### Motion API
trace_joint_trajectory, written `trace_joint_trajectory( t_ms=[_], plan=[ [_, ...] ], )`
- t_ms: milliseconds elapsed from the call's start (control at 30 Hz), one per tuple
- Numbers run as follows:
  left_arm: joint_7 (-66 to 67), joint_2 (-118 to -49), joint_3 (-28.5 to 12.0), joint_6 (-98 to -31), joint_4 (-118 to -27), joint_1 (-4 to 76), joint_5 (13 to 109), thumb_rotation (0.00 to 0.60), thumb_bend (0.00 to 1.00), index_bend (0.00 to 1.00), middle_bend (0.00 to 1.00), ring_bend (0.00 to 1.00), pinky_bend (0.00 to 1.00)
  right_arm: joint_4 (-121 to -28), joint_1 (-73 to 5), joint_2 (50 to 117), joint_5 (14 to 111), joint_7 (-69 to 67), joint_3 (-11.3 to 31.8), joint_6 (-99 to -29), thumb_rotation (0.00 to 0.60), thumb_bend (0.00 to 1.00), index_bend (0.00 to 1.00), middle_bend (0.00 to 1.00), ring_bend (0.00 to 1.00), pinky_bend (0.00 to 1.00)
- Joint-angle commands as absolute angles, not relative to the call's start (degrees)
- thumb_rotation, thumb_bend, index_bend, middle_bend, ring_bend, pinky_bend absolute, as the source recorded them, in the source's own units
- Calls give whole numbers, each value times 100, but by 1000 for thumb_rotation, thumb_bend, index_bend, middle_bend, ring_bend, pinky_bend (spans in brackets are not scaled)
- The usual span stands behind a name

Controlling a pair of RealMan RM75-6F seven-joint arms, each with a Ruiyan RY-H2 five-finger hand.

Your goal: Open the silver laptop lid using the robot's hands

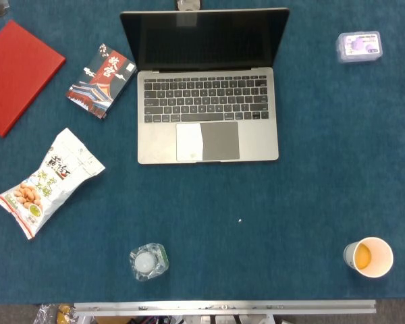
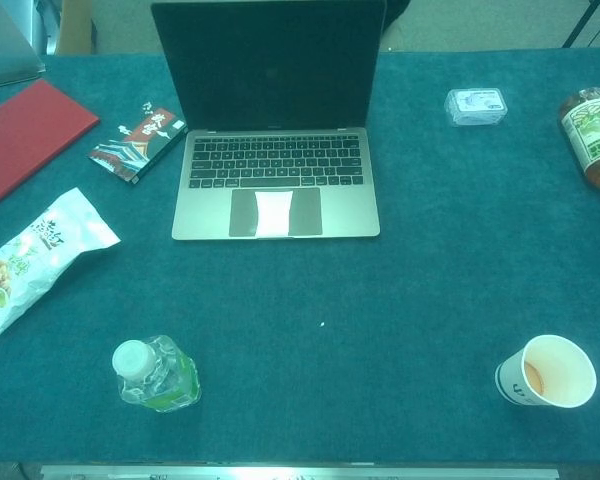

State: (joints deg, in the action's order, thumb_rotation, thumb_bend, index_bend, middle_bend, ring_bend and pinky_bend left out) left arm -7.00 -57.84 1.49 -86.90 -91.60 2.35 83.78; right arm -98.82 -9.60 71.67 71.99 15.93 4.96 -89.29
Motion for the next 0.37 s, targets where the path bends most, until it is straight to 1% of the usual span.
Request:
trace_joint_trajectory(
  t_ms=[33,367],
  plan=[
    [-728,-5774,138,-8694,-9145,218,8399,600,416,173,133,85,70,-9886,-940,7173,7214,1598,511,-8919,600,138,119,262,121,164],
    [-805,-5769,89,-8630,-9061,173,8379,600,417,173,133,85,70,-9949,-897,7175,7290,1700,626,-8875,600,138,119,262,121,164]
  ],
)
